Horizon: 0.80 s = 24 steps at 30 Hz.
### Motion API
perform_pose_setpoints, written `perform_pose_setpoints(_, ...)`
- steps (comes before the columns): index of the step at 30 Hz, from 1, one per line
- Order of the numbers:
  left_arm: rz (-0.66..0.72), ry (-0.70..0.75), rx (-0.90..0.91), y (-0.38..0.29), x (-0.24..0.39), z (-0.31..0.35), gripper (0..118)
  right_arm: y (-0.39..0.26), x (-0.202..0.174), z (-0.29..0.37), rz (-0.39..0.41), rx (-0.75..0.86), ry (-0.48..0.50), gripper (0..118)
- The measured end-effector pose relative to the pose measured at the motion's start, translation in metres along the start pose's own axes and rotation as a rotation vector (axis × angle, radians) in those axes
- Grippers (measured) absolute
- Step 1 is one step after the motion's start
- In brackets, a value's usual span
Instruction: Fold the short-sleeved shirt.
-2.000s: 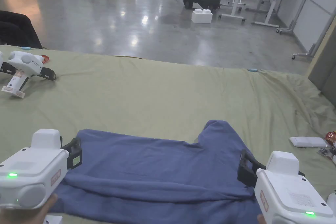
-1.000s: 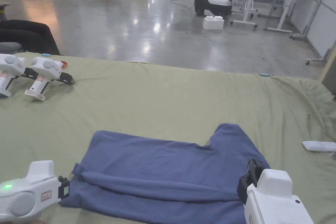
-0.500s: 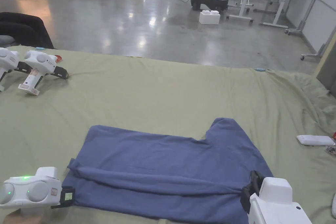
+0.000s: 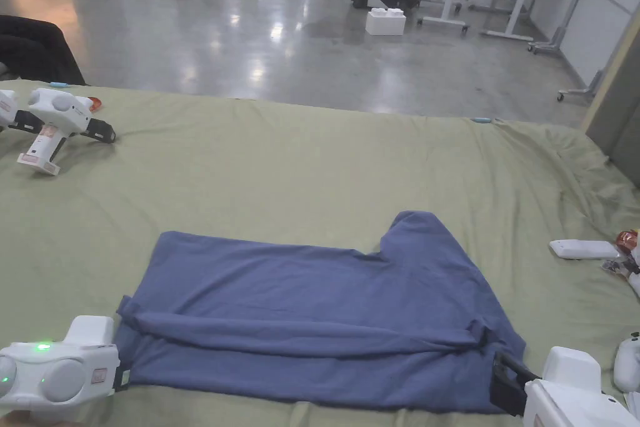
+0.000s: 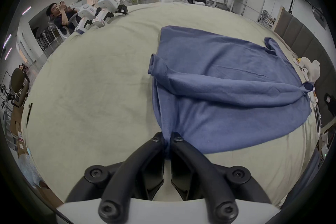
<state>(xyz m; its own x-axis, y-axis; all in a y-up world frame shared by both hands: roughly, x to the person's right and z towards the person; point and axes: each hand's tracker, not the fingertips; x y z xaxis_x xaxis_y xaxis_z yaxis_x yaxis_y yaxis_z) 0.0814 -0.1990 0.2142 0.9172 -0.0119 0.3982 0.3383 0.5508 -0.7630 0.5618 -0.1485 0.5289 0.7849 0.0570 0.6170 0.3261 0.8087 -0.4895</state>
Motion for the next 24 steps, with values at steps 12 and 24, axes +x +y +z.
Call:
perform_pose_setpoints(12,0.025,-0.003,0.056,-0.003,-0.002,0.012,2,-0.01,0.016,-0.081,0.054,-0.354,0.173,47)
perform_pose_setpoints(24,0.067,-0.018,0.159,-0.002,-0.005,0.037,2,-0.004,0.0,-0.057,0.12,-0.275,0.125,1)
